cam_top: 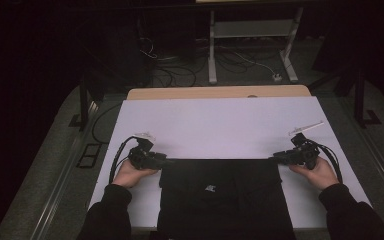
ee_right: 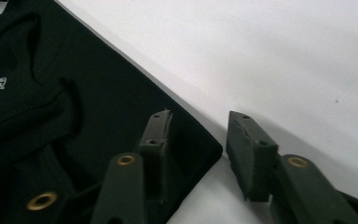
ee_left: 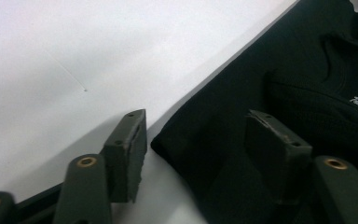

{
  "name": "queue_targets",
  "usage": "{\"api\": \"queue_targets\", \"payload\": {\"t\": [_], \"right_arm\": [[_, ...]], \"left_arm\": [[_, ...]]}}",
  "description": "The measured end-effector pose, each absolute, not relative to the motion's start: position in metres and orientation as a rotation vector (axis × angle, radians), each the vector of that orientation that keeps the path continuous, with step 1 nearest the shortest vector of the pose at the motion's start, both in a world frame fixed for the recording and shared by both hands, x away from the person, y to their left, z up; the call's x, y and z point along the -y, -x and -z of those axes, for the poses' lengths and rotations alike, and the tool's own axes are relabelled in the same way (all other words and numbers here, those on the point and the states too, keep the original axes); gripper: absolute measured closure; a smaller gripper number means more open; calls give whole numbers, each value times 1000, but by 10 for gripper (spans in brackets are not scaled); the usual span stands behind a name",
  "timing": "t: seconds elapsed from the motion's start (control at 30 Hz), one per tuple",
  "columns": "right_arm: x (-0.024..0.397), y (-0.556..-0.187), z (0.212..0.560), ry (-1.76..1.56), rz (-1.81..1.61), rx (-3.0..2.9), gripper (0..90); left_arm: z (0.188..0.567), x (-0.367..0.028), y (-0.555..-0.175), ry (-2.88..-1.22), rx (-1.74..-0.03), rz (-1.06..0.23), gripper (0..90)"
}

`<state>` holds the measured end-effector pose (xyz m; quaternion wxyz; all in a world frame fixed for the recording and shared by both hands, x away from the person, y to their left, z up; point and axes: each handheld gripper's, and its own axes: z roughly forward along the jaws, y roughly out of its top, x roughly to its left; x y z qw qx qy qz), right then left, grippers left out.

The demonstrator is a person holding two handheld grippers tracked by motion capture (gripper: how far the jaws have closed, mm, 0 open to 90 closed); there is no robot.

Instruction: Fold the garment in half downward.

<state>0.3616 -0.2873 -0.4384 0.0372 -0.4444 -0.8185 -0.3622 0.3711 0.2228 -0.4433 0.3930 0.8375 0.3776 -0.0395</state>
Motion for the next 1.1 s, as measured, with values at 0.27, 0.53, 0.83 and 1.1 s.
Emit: {"api": "queue_targets", "payload": {"t": [0.27,0.53,0.83,1.1], "right_arm": [[287,-362,439,1348,1118,2510,703],[287,-362,440,1351,1105,2495,770],[285,-362,440,1340,1086,2501,835],[283,-360,439,1337,1077,2528,866]], "left_arm": [[445,-223,-373,-2125,-946,91,540],[445,-221,-372,-2150,-936,84,661],[443,-217,-369,-2191,-933,86,820],[438,-214,-365,-2208,-939,37,848]]}}
